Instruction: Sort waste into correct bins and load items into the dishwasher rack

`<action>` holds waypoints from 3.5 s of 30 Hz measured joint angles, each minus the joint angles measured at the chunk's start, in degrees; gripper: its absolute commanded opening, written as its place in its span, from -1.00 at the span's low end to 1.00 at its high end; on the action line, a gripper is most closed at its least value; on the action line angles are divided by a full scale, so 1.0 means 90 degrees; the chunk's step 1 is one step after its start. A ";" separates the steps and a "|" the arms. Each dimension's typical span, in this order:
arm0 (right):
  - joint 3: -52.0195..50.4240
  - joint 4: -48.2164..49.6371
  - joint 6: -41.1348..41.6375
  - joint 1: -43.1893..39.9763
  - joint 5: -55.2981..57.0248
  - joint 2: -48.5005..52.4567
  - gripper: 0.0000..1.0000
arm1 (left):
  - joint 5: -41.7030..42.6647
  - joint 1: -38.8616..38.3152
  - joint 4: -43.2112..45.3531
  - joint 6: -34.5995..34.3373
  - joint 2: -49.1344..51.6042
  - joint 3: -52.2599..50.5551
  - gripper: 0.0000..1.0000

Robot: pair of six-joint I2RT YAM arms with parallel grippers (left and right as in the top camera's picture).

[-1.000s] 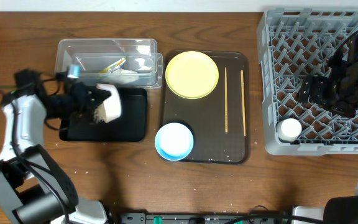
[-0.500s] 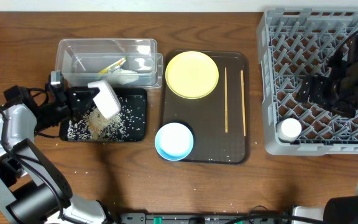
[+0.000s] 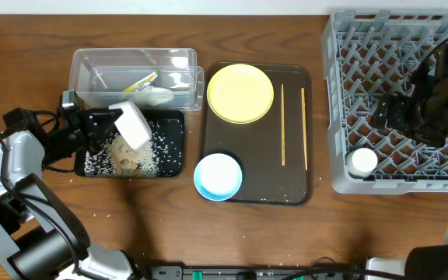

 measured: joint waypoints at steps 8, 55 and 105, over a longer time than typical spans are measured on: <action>0.0000 -0.0022 0.0000 0.0000 0.0002 0.0000 0.84 | 0.0005 0.0005 -0.0005 -0.0396 -0.0049 -0.0015 -0.88; 0.0000 0.0000 -0.0100 0.0029 -0.0068 0.0000 0.86 | -0.9440 -0.9027 0.2756 -0.0789 -0.0204 0.0622 -0.88; 0.0007 0.1615 0.0282 0.3677 0.0129 0.3492 -0.73 | -0.9704 -0.5906 0.0566 -0.1557 -0.2965 0.0784 0.09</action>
